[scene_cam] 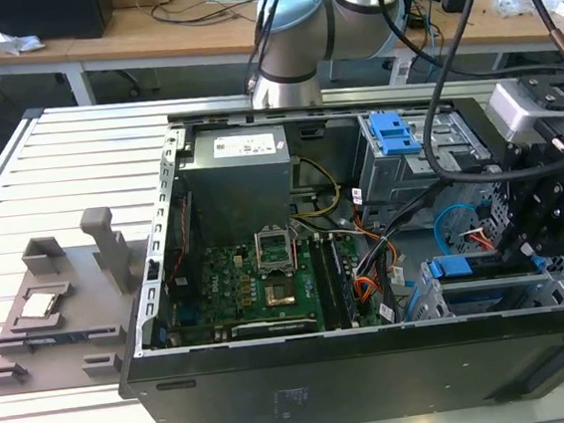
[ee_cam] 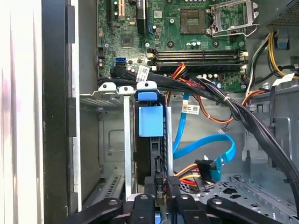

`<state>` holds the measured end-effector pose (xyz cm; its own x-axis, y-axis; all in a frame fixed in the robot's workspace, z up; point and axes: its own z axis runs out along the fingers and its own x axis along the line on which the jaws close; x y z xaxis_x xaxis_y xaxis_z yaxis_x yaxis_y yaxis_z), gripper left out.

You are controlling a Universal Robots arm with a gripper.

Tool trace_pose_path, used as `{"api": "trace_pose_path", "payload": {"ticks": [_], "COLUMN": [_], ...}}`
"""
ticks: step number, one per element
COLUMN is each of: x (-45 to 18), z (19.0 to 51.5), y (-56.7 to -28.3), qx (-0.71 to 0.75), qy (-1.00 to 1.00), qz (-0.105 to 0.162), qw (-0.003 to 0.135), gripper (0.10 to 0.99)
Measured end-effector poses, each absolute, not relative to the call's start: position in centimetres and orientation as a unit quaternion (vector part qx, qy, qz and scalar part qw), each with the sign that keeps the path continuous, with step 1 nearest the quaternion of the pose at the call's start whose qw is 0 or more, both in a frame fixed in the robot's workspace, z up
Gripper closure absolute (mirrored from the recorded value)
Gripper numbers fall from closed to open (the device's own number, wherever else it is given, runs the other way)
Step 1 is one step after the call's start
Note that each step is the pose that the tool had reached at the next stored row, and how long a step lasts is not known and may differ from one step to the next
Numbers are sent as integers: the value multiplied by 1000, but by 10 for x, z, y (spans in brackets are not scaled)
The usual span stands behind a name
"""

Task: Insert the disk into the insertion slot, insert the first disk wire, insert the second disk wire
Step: 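Insert the first disk wire, then insert the second disk wire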

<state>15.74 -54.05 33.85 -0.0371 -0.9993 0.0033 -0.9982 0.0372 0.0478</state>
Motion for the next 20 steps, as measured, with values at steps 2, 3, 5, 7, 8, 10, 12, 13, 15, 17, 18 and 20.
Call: {"api": "trace_pose_path", "payload": {"ticks": [2, 3, 5, 7, 8, 10, 12, 13, 15, 17, 18, 20], "x": [157, 157, 157, 157, 157, 157, 157, 157, 157, 157, 157, 157], "z": [350, 356, 366, 383, 386, 387, 387, 387, 387, 387, 387, 387], "y": [-540, -540, -539, -536, -536, -536, -536, -536, -536, -536, -536, -536], "qx": [694, 694, 694, 694, 694, 694, 694, 694, 694, 694, 694, 694], "qy": [-720, -720, -720, -720, -720, -720, -720, -720, -720, -720, -720, -720], "qz": [-16, -16, -16, -16, -16, -16, -16, -16, -16, -16, -16, -16], "qw": [18, 18, 18, 18, 18, 18, 18, 18, 18, 18, 18, 18], "gripper": [851, 851, 851, 980, 980, 980, 980, 980, 980, 980, 980, 980]}}
